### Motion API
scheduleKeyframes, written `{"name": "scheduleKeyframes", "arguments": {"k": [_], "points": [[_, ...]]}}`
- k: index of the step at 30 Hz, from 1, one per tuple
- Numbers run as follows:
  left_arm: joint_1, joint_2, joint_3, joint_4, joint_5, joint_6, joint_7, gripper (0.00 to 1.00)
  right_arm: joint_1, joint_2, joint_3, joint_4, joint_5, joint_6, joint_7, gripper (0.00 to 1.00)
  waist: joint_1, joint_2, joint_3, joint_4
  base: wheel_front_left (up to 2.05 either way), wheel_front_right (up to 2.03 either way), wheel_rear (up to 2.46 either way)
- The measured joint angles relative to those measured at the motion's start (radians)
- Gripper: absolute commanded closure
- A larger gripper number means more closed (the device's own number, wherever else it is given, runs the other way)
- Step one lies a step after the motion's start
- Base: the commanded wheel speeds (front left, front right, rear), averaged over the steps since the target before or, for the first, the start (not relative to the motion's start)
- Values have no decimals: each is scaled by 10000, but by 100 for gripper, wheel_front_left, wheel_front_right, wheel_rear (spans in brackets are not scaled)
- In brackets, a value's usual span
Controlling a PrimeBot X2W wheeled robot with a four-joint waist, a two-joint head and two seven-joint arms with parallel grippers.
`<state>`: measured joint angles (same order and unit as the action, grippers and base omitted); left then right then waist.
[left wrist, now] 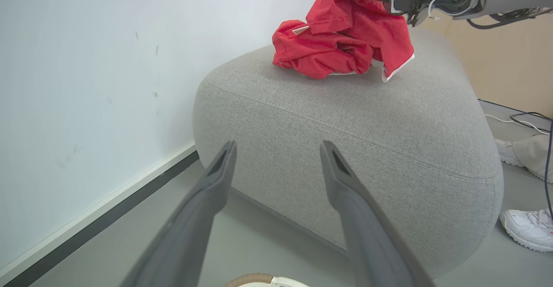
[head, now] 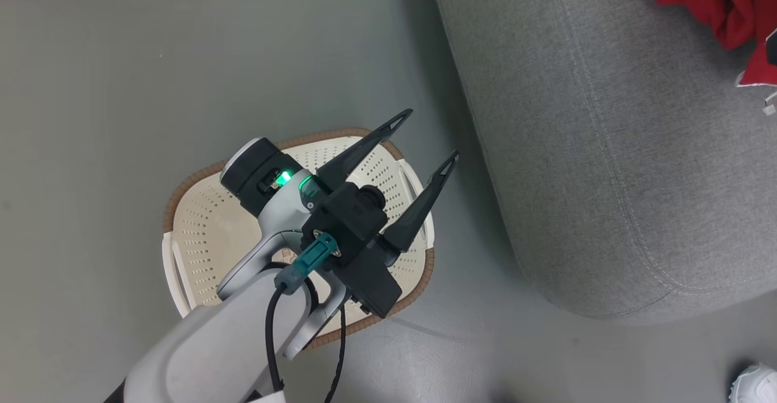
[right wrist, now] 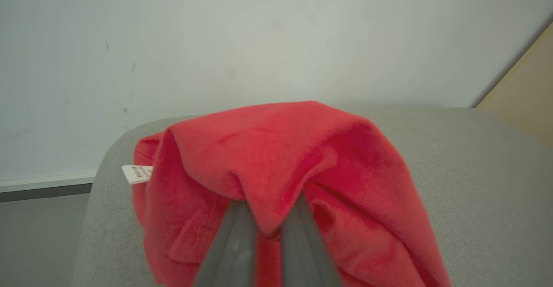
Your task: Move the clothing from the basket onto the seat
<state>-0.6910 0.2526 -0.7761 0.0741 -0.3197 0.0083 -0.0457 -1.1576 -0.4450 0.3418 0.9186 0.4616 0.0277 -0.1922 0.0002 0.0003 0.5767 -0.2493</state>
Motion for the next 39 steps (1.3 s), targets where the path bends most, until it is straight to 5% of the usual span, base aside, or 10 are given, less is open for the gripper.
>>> {"name": "scheduleKeyframes", "arguments": {"k": [2,4,5,20,39], "points": [[2,42,12,33,0,0,0,0,15,4,50,150,-52,31,-90,100,-1,-1,-35,-42,0,0,0],[11,56,19,82,0,2,-8,0,50,48,109,291,-77,79,-182,58,-3,-2,-92,-85,0,0,0],[21,54,15,94,0,2,-13,0,82,90,140,353,-117,92,-224,0,-2,-2,-127,-108,0,0,0],[884,-188,157,986,-606,69,-642,0,1897,593,688,533,-416,430,-571,0,-3,-3,-1465,-545,0,0,0],[2239,-771,1064,2146,-1779,552,-1588,0,4205,805,863,-1248,-731,483,-589,0,-5,-4,-3724,-357,0,0,0]]}}
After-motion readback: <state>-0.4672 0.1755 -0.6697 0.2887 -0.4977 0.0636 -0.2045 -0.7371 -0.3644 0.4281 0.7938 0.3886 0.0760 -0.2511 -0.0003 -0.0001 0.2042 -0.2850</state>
